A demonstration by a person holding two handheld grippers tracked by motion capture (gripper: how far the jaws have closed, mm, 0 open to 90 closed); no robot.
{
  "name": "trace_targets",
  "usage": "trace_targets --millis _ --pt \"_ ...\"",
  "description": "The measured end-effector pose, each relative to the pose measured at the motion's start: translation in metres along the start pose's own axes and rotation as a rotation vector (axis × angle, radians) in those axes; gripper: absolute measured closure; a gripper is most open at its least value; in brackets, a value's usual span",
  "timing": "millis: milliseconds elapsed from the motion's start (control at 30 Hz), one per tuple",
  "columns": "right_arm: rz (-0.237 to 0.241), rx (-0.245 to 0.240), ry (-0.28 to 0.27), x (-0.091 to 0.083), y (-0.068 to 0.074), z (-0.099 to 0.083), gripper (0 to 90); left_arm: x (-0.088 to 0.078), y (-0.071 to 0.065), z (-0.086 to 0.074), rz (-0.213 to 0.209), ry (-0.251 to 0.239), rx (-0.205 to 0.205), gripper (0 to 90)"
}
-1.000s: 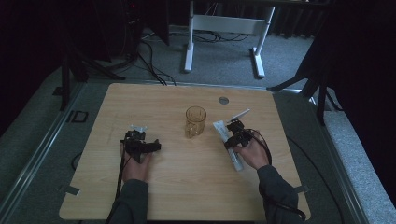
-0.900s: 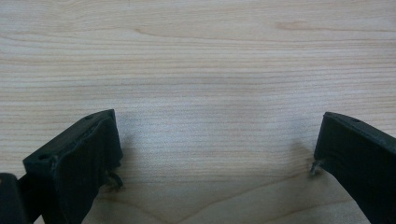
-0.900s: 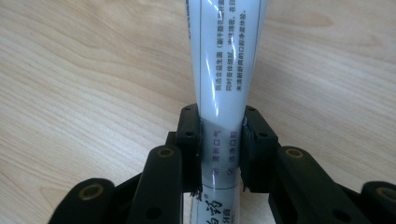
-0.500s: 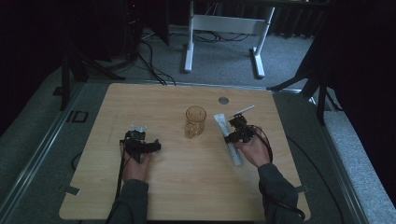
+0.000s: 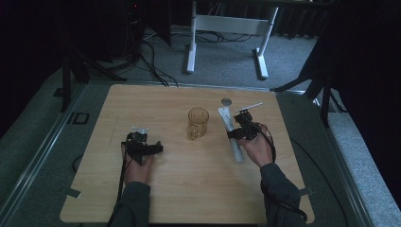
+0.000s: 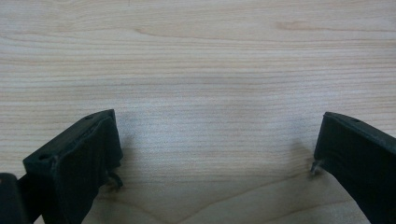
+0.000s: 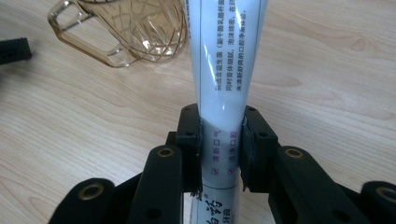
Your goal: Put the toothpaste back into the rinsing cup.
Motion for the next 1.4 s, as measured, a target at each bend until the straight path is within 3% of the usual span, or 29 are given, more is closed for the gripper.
trace_targets --millis 1100,1400 --pt "0.043 0.001 -0.209 -0.032 0.018 0.03 72.9 0.001 -0.001 0.001 0.003 -0.001 -0.004 0.0" --pt "0.033 -0.023 -0.267 -0.038 0.023 0.041 72.9 0.0 -0.001 0.001 0.002 0.003 -0.001 0.0"
Point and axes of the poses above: each handheld gripper's, and its own axes: x roughly forward along the jaws, z roughly out of its top, y roughly to its left, the point moved 6 cm from there along x, roughly forward along the jaws, and after that the axes turned 12 degrees about x, right-handed, at the moved point
